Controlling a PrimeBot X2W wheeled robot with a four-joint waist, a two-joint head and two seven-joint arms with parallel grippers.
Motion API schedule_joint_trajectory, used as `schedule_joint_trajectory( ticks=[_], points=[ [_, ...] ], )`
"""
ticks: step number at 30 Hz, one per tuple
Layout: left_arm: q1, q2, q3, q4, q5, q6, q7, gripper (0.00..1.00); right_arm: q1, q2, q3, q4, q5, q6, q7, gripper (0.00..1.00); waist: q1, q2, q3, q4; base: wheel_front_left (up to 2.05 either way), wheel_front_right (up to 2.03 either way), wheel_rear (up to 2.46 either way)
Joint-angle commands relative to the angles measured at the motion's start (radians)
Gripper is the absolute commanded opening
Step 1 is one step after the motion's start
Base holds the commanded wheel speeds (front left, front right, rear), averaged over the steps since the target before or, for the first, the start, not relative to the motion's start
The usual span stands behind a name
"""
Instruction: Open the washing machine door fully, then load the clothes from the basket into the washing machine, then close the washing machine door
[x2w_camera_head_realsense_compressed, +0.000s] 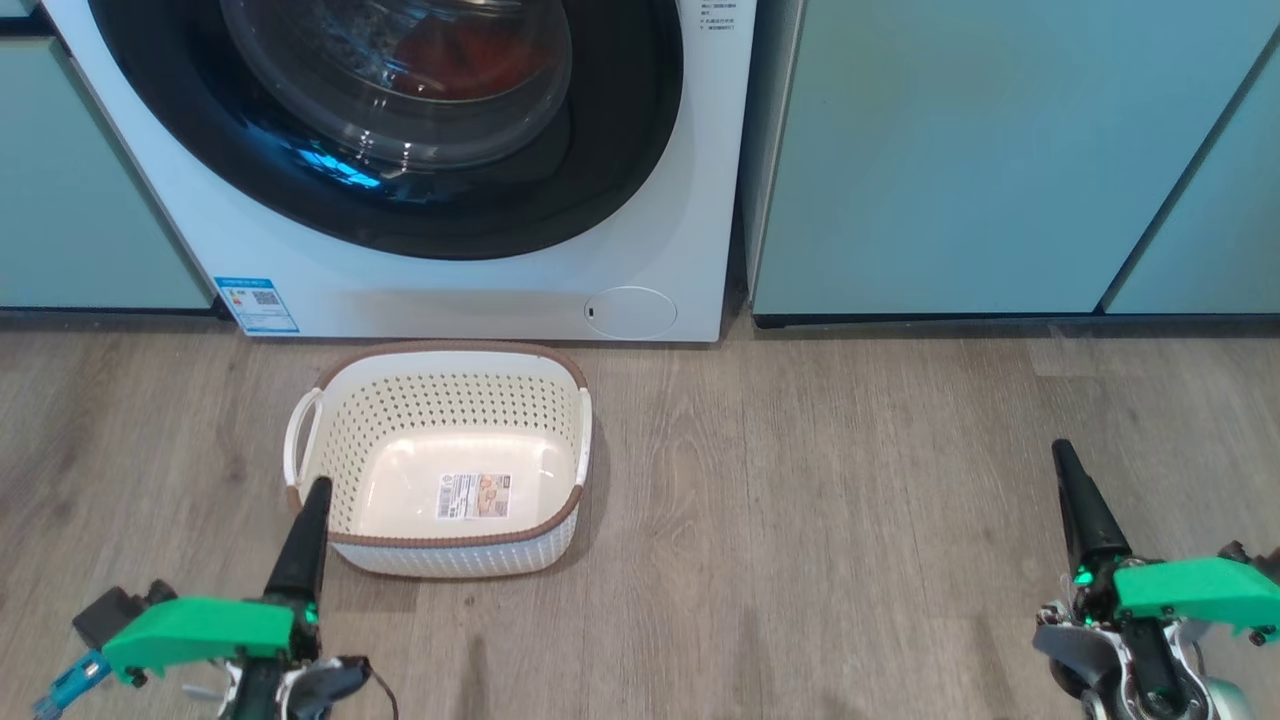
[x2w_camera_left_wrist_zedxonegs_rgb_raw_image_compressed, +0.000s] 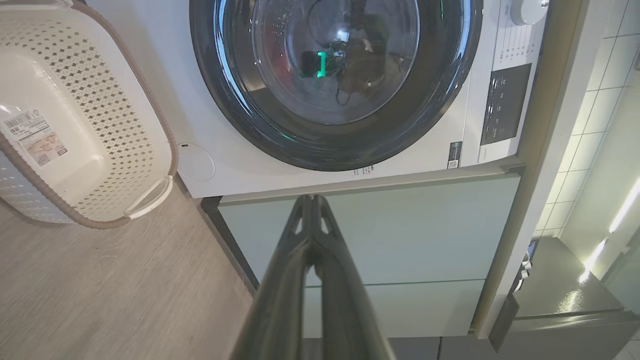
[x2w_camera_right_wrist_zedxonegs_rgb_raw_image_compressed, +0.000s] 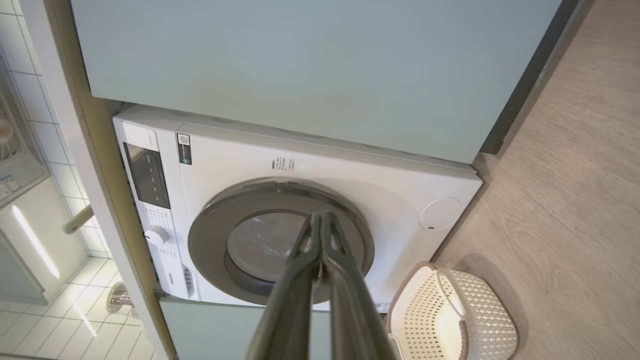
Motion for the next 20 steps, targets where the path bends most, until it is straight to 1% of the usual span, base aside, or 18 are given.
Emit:
schedule_joint_trajectory(
  ticks=[1,14,20],
  points=[
    [-0.056,0.009,0.034,-0.031,-0.023,-0.007,0.006,0.00,-0.053,-0.009,0.015,-0.037,0.023,0.000,0.008,0.00,0.0000,0.0000,0.001,0.000,0.00,0.00,0.00],
    [-0.082,0.010,0.059,-0.028,-0.163,-0.020,0.043,0.00,-0.074,-0.009,0.012,-0.039,0.161,0.000,0.045,0.00,0.0000,0.0000,0.013,-0.001,0.00,0.00,0.00],
    [-0.082,0.010,0.059,-0.028,-0.163,-0.020,0.043,0.00,-0.074,-0.009,0.012,-0.039,0.161,0.000,0.045,0.00,0.0000,0.0000,0.013,-0.001,0.00,0.00,0.00]
  ],
)
